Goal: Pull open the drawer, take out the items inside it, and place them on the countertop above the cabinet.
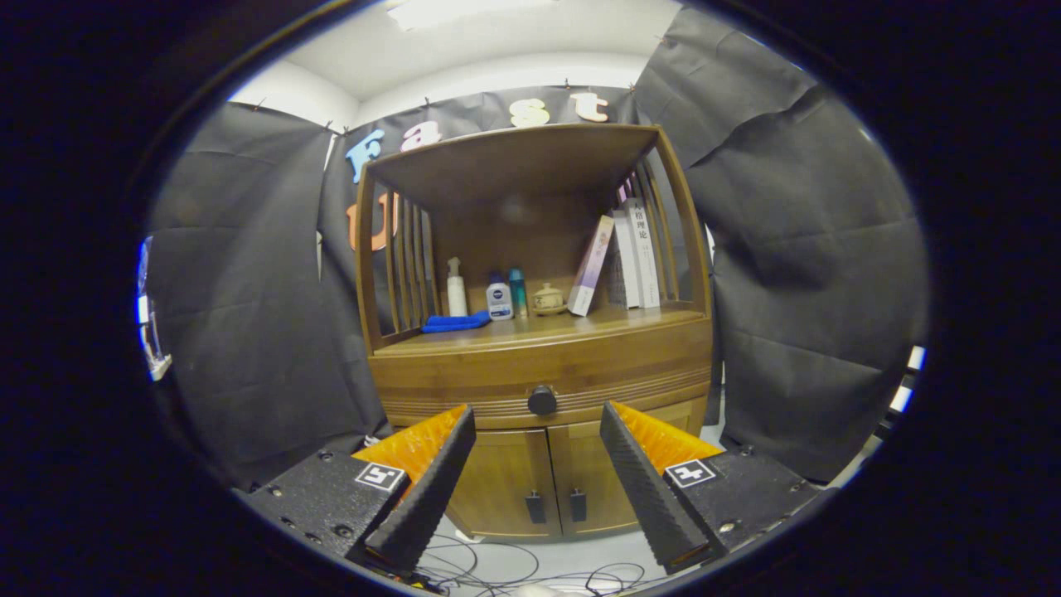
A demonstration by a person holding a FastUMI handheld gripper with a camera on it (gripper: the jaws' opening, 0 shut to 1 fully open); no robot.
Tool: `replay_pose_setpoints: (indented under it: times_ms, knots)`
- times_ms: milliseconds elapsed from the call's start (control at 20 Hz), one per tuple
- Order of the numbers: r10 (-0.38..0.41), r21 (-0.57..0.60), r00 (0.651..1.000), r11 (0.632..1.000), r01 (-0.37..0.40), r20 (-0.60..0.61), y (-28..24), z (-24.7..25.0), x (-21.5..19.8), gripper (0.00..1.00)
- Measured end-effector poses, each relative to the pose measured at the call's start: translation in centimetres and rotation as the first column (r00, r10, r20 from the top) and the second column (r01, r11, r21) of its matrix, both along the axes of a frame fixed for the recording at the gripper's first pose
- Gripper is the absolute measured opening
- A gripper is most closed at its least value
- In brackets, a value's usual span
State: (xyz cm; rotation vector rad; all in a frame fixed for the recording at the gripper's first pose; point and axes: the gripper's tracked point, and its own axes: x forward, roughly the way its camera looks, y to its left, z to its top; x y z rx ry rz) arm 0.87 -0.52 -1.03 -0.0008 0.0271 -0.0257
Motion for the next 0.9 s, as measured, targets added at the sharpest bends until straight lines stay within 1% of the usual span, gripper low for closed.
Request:
replay_pose_setpoints:
  times_ms: [150,300,400,600,800,900]
  knots:
    - [-0.019,-0.005,1.000,1.000,0.019,-0.004,-0.4,-0.5,0.6,0.99]
    - [-0.034,-0.008,0.999,0.999,0.034,0.008,-1.1,-0.5,2.4,0.99]
    - [-0.048,-0.012,0.999,0.999,0.048,0.006,-1.5,0.2,5.8,0.99]
    - [-0.060,-0.005,0.998,0.998,0.060,-0.032,-1.6,-0.8,11.6,0.99]
    - [-0.082,-0.034,0.993,0.996,0.080,-0.079,-0.5,-2.6,16.5,0.99]
    - [-0.099,-0.051,0.990,0.994,0.094,-0.098,0.7,-2.8,18.1,0.99]
